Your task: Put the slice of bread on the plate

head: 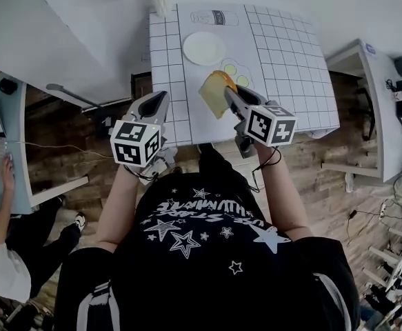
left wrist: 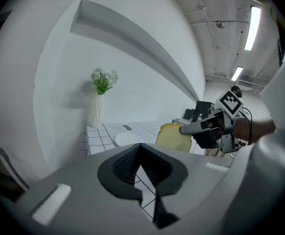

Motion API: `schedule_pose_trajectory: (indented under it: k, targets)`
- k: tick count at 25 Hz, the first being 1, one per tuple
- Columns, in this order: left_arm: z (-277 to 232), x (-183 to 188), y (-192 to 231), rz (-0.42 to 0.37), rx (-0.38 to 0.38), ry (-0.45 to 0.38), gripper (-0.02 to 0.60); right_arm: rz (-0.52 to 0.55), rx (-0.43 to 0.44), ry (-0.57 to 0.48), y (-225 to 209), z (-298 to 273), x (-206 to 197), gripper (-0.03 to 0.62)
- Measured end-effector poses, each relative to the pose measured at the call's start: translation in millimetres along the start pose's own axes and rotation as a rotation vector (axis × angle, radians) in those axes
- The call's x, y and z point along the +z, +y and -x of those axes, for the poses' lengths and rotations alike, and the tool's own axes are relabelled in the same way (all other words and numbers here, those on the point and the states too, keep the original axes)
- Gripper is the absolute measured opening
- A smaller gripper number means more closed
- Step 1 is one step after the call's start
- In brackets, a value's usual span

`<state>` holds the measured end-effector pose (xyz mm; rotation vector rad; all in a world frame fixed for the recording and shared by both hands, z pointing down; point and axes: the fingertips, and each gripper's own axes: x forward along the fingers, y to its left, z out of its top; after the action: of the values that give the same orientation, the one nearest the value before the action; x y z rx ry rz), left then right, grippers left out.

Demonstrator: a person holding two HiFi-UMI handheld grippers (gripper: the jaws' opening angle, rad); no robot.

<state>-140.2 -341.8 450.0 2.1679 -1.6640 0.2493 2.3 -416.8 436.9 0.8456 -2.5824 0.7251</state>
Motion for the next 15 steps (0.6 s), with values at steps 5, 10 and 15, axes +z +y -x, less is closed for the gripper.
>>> schedule_pose_trajectory:
  k: [5,10,15]
  targets:
    - [-22.6,19.3,4.5,0.003,0.065,-0.007,0.008,0.04,0.054,0.002,-23.6,-21.3,37.5,0.095]
    - [-48.0,30.2,7.8,0.016,0.103,-0.01,0.008,0.134,0.068,0.02,-48.8,-43.0,63.4,0.095]
    - [-71.1,40.8,9.9,0.012,0.131,-0.01,0.008,0.289,0.122,0.014,-63.2,-70.0,87.6,0.095]
